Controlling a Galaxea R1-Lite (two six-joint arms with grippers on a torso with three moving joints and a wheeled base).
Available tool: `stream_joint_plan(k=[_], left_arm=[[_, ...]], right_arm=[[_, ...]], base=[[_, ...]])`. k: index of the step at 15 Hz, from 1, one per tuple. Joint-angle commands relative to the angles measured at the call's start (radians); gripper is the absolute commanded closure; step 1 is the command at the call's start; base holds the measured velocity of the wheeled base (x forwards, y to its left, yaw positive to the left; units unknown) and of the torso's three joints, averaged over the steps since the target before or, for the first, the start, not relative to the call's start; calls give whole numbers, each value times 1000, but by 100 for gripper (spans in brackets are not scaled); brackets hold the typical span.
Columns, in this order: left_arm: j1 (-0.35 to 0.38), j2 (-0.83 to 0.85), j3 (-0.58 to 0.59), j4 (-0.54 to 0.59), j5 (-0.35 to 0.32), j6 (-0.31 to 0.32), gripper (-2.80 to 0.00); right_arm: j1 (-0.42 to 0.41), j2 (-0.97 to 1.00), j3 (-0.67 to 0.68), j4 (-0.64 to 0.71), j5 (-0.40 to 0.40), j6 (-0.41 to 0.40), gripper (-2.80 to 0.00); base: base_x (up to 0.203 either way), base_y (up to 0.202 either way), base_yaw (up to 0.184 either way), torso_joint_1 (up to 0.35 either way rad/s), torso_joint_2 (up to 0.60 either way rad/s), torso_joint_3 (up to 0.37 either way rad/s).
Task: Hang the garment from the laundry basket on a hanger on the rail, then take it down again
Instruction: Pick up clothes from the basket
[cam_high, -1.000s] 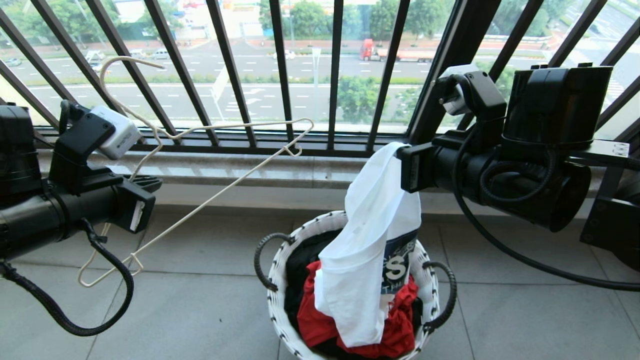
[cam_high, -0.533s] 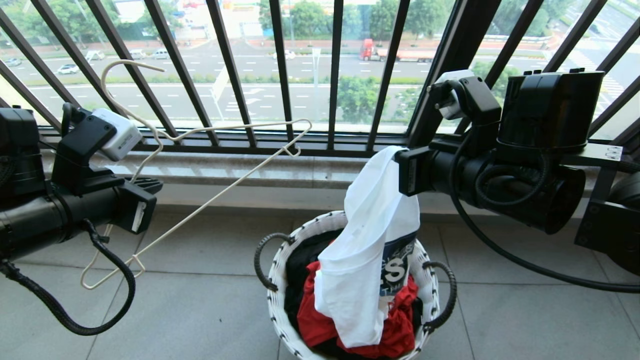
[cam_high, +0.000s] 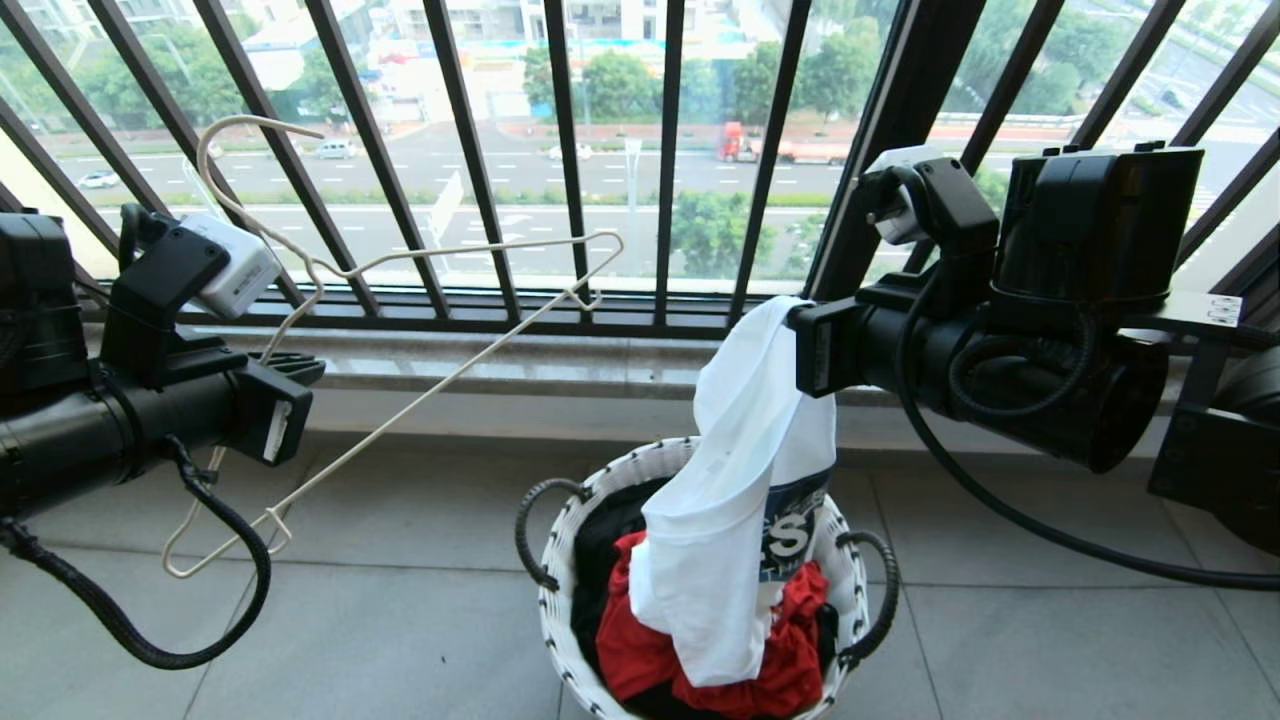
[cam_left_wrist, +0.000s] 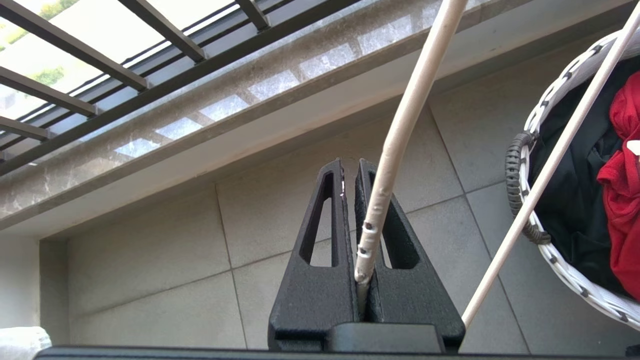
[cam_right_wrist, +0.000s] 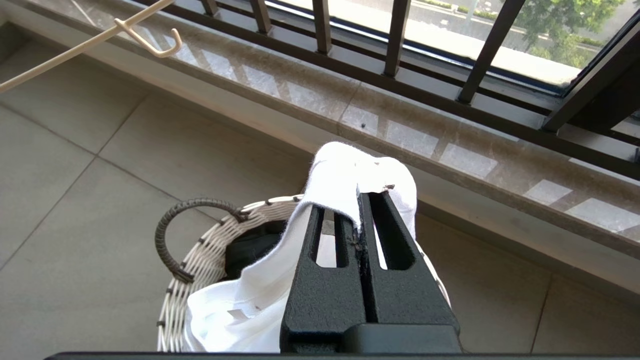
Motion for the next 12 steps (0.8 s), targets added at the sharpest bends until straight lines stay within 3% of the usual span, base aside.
stream_joint_plan(k=[1,12], left_arm=[[1,-3,0,-1,0,3,0],[-1,-8,4,-3,0,5,0]], right_arm=[[1,3,3,-3,4,-1,0],[1,20,7,-4,6,-1,0]], base=[[0,0,0,4,6,204],[0,0,0,0,3,200]])
